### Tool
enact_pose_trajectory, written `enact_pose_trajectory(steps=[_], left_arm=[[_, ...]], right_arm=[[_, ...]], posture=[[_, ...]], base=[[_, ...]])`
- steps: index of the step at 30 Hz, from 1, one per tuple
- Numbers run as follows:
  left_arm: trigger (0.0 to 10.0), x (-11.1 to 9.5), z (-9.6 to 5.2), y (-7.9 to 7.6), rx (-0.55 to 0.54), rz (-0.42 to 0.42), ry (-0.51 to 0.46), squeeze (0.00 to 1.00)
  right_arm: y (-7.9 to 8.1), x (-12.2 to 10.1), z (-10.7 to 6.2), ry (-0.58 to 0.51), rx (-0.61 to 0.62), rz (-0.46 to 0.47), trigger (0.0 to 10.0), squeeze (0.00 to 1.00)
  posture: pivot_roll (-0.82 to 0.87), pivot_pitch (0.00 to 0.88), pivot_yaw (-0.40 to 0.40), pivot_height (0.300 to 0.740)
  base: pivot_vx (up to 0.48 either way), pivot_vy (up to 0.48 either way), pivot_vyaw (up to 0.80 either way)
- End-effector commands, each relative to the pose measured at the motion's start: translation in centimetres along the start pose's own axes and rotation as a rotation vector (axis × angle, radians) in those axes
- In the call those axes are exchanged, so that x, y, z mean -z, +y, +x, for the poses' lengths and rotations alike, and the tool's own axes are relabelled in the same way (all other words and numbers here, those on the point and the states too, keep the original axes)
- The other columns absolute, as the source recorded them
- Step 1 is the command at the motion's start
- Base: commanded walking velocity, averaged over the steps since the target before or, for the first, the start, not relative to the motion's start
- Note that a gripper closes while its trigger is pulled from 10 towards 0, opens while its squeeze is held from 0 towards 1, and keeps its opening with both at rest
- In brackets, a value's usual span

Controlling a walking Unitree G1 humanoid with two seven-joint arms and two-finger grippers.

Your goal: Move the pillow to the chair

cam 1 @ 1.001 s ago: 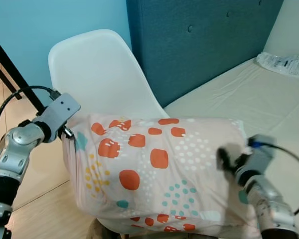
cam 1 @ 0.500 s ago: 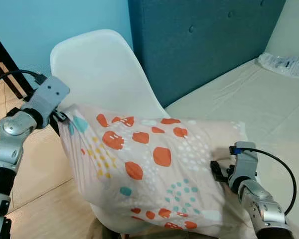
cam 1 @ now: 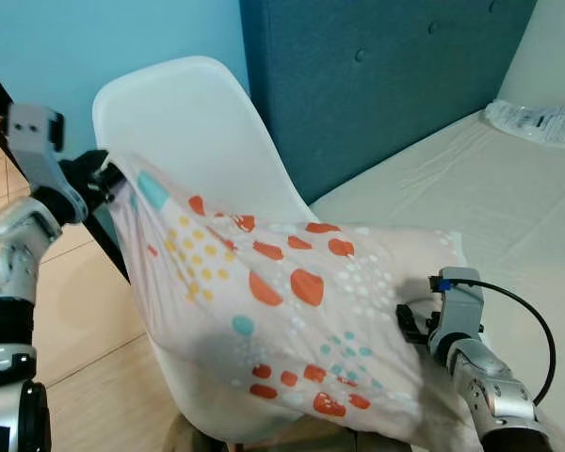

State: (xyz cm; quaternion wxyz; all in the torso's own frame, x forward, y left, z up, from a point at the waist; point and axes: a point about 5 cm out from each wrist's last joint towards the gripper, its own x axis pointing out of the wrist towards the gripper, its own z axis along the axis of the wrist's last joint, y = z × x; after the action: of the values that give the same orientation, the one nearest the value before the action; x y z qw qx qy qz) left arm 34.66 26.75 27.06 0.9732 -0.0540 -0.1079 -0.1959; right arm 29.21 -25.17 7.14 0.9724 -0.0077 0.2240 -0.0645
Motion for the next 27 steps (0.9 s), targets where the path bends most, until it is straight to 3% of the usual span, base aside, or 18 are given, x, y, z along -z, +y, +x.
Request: enact_pose_trajectory(steps=[1,5,6,8,10,11,12,15,17,19,20,21,24,25,27], left_arm=[[10.0,-0.4,-0.6,-0.8,0.111,0.029,0.029,0.0],[10.0,1.6,-2.7,-2.2,0.331,0.282,0.291,0.0],[10.0,1.6,-2.7,-2.2,0.331,0.282,0.291,0.0],[10.0,2.4,-4.6,-2.3,0.45,0.432,0.47,0.0],[10.0,2.8,-6.4,-2.6,0.566,0.514,0.613,0.0],[10.0,2.8,-6.4,-2.6,0.566,0.514,0.613,0.0],[10.0,2.5,-7.4,-2.8,0.635,0.539,0.666,0.0],[10.0,0.2,-7.5,-3.4,0.698,0.534,0.582,0.0],[10.0,-0.3,-7.7,-3.6,0.724,0.538,0.562,0.0],[10.0,-1.7,-8.1,-4.4,0.808,0.518,0.489,0.0],[10.0,-3.0,-8.0,-5.2,0.853,0.493,0.403,0.0],[10.0,-3.0,-8.0,-5.2,0.853,0.493,0.403,0.0],[10.0,-5.2,-7.0,-5.9,0.837,0.424,0.168,0.0],[10.0,-5.2,-7.0,-5.9,0.837,0.424,0.168,0.0],[10.0,-6.2,-5.8,-5.7,0.751,0.365,0.022,0.0]], right_arm=[[0.5,2.6,0.0,0.11,-0.011,0.004,10.0,0.0],[0.6,2.6,0.0,0.109,-0.013,0.002,10.0,0.0],[0.6,2.6,0.0,0.109,-0.013,0.002,10.0,0.0],[0.6,2.6,0.0,0.108,-0.014,0.003,10.0,0.0],[0.6,2.6,0.0,0.107,-0.013,0.002,10.0,0.0],[0.6,2.6,0.0,0.107,-0.013,0.002,10.0,0.0],[0.6,2.5,0.0,0.106,-0.012,0.002,10.0,0.0],[0.6,2.5,0.0,0.103,-0.011,0.004,10.0,0.0],[0.6,2.5,0.1,0.103,-0.011,0.005,10.0,0.0],[0.7,2.4,0.1,0.101,-0.012,0.006,10.0,0.0],[0.7,2.4,0.1,0.1,-0.013,0.008,10.0,0.0],[0.7,2.4,0.1,0.1,-0.013,0.008,10.0,0.0],[0.8,2.4,0.2,0.1,-0.013,0.012,10.0,0.0],[0.8,2.4,0.2,0.1,-0.013,0.012,10.0,0.0],[0.8,2.4,0.2,0.097,-0.012,0.016,10.0,0.0]], posture=[[-0.09,0.15,0.103,0.598],[-0.1,0.147,0.104,0.598],[-0.1,0.147,0.104,0.598],[-0.1,0.144,0.105,0.598],[-0.1,0.144,0.105,0.598],[-0.1,0.144,0.105,0.598],[-0.09,0.141,0.107,0.598],[-0.09,0.137,0.11,0.598],[-0.09,0.137,0.11,0.598],[-0.09,0.136,0.11,0.598],[-0.09,0.135,0.111,0.598],[-0.09,0.135,0.111,0.598],[-0.09,0.135,0.113,0.598],[-0.09,0.135,0.113,0.598],[-0.08,0.134,0.114,0.598]], base=[[0.0,0.0,0.0],[0.0,0.0,0.0],[0.0,0.0,0.0],[0.0,0.0,0.0],[0.0,0.0,0.0],[0.0,0.0,0.0],[0.0,0.0,0.0],[0.0,0.0,0.0],[0.0,0.0,0.0],[0.0,0.0,0.0],[0.0,0.0,0.0],[0.0,0.0,0.0],[0.0,0.0,0.0],[0.0,0.0,0.0],[0.0,0.0,0.0]])
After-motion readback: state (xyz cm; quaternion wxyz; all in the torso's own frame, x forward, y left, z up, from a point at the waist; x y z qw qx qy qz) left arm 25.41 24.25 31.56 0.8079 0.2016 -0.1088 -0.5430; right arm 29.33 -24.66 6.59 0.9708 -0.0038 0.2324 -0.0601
